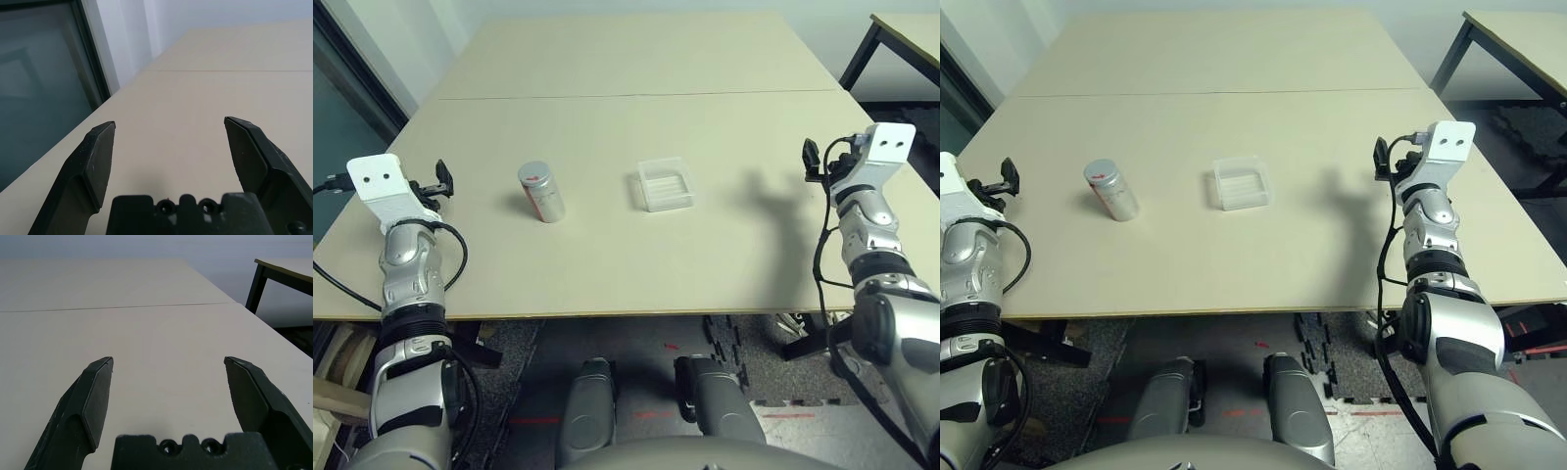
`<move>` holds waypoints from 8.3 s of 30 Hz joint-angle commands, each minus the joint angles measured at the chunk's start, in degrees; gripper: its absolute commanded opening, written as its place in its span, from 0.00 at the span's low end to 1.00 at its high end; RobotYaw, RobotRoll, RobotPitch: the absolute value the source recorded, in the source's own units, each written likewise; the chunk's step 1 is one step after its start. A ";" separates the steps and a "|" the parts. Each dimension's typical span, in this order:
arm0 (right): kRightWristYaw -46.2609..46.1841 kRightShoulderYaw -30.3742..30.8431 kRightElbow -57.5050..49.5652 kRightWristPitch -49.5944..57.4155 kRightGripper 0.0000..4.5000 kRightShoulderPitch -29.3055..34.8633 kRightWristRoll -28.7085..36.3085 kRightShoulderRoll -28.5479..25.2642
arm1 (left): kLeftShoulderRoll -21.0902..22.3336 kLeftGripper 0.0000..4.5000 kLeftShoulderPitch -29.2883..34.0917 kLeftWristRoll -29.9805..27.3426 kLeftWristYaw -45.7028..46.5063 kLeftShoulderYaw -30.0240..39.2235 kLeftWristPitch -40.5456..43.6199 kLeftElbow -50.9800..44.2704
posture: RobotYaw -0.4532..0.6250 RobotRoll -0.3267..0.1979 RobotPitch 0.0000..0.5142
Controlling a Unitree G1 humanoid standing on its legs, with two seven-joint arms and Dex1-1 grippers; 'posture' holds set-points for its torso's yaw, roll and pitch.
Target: Pour the medicine from the bottle into the box.
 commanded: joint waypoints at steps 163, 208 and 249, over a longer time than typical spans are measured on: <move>43.71 30.00 -53.37 61.26 1.00 -9.08 12.00 15.57 | -3.36 0.59 -20.13 -5.53 -85.29 -27.30 12.01 3.46 | 0.35 0.62 0.22; 51.78 32.09 -47.31 49.67 1.00 -10.08 7.56 13.29 | -2.47 0.59 -19.98 -7.07 -87.08 -26.99 14.90 -1.26 | 0.37 0.62 0.20; 67.50 29.93 -47.05 48.06 0.76 -9.38 14.98 14.45 | -0.07 0.59 -12.88 -13.98 -88.35 -31.45 22.95 -17.15 | 0.38 0.62 0.21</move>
